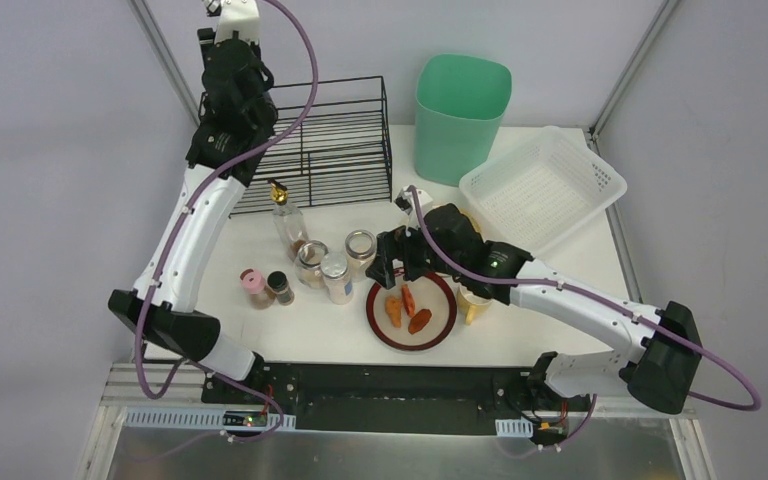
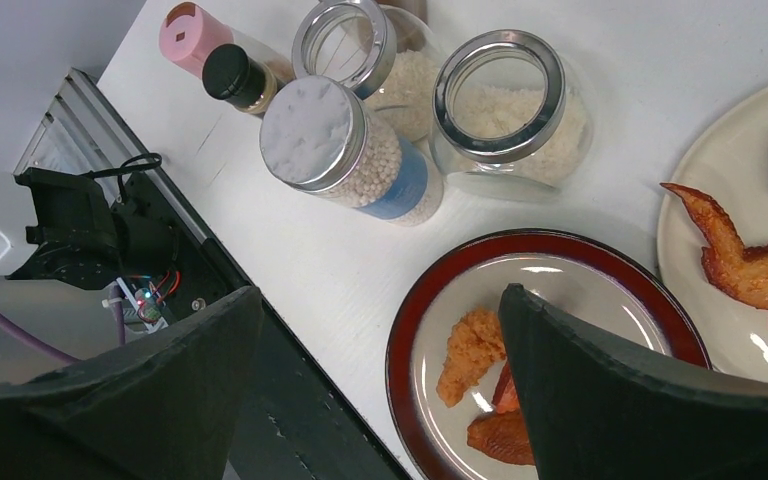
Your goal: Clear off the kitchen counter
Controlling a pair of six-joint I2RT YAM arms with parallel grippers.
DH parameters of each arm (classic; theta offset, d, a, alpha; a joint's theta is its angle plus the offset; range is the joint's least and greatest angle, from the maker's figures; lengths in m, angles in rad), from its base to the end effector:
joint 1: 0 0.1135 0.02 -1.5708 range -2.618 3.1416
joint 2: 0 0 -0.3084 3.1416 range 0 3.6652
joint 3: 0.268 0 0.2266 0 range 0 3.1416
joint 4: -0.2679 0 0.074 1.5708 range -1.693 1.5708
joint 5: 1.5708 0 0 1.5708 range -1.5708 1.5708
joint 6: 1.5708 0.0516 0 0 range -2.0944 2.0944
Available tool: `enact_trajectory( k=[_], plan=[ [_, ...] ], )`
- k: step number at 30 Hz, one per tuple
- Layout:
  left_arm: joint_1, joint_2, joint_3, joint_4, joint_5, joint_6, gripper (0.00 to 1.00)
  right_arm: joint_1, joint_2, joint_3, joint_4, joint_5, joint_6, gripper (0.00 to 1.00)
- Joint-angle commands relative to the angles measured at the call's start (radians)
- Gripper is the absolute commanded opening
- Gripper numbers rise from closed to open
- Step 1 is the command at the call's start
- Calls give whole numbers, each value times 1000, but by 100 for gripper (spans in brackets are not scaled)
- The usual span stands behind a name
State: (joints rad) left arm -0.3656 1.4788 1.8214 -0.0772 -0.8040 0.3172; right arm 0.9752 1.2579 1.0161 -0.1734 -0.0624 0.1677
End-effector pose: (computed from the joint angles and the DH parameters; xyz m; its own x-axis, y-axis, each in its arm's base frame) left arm 0.2778 -0.0666 0.5793 0.1078 0.1905 -0.9758 -0.4574 0.8810 0.1215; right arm 0.1468 0.2224 0.3623 -0.3663 -0.2436 -0.8980 -0.8084 0.5612 0.1775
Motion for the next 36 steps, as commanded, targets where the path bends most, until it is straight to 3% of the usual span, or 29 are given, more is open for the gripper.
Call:
enact_trajectory(
  k=[1,20,36],
  plan=[
    [28,49,149,104,114,-26,0,6,12,-4,41,-9,0,92],
    [93,449,658,114,325,-162,0,10,26,-9,39,44,-25,92],
    [120,603,730,163,361,-267,0,9,60,-2,41,48,-25,92]
  ],
)
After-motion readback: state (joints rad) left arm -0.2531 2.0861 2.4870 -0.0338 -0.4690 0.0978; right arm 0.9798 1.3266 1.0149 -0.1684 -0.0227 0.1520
